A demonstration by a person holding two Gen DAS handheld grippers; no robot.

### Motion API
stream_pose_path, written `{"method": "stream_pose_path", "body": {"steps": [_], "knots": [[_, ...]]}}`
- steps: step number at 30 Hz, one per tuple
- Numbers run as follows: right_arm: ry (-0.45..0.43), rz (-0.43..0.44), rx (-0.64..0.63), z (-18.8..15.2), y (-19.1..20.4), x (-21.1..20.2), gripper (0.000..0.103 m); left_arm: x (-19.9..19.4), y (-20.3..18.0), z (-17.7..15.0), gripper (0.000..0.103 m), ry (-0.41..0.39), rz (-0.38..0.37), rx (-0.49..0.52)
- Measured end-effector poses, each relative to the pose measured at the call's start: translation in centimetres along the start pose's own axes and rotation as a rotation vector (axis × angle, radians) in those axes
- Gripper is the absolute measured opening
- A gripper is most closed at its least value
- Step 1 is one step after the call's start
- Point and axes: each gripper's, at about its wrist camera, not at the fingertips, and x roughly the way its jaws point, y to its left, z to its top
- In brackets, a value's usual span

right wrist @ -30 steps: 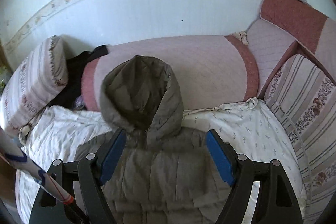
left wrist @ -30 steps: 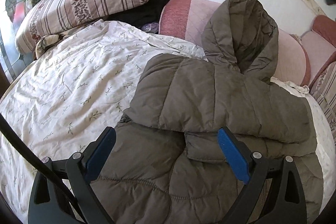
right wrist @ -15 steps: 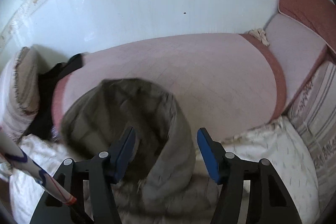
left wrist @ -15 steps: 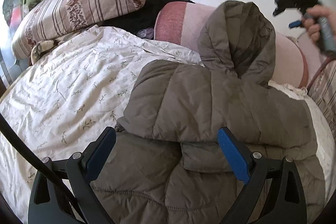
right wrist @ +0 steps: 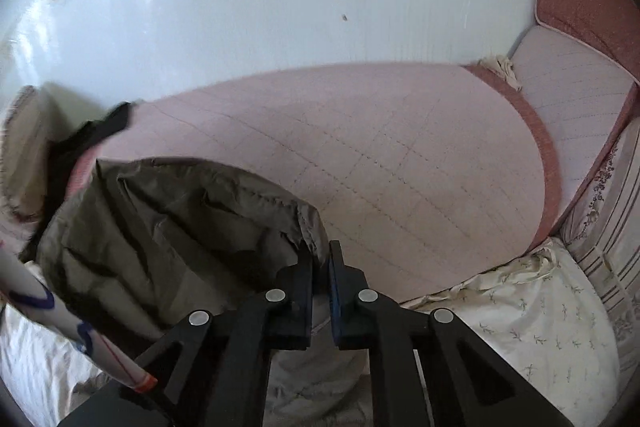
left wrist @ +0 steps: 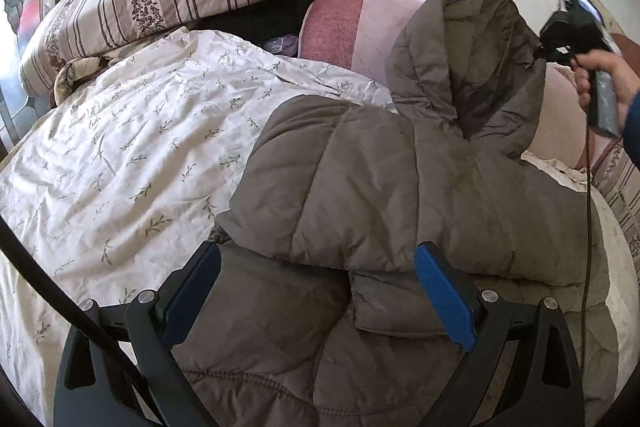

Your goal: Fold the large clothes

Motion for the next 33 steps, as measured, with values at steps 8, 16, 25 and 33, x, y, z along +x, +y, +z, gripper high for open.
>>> {"method": "stream_pose_path", "body": {"steps": [8, 16, 25, 33], "knots": [[-0.067, 0.119, -0.050, -6.7, -1.8, -11.9, 0.006, -1.2, 0.6, 0.5, 0.097, -0.021, -0.032, -0.034], [-0.041, 0.188, -0.068, -21.3, -4.0, -20.0, 0.005, -1.8, 1.6, 0.7, 0.097, -0.042, -0.060, -0.083], [0.178, 0.062, -0.015, -30.5, -5.9, -10.5, 0.000, -1.1, -0.7, 0.7, 0.097, -0.042, -0.135, -0.074], [0.147, 0.058, 0.012, -29.5, -6.7, -12.3, 0.001, 0.0, -3.9, 1.6, 0.097, -0.071, -0.145, -0.006]]}}
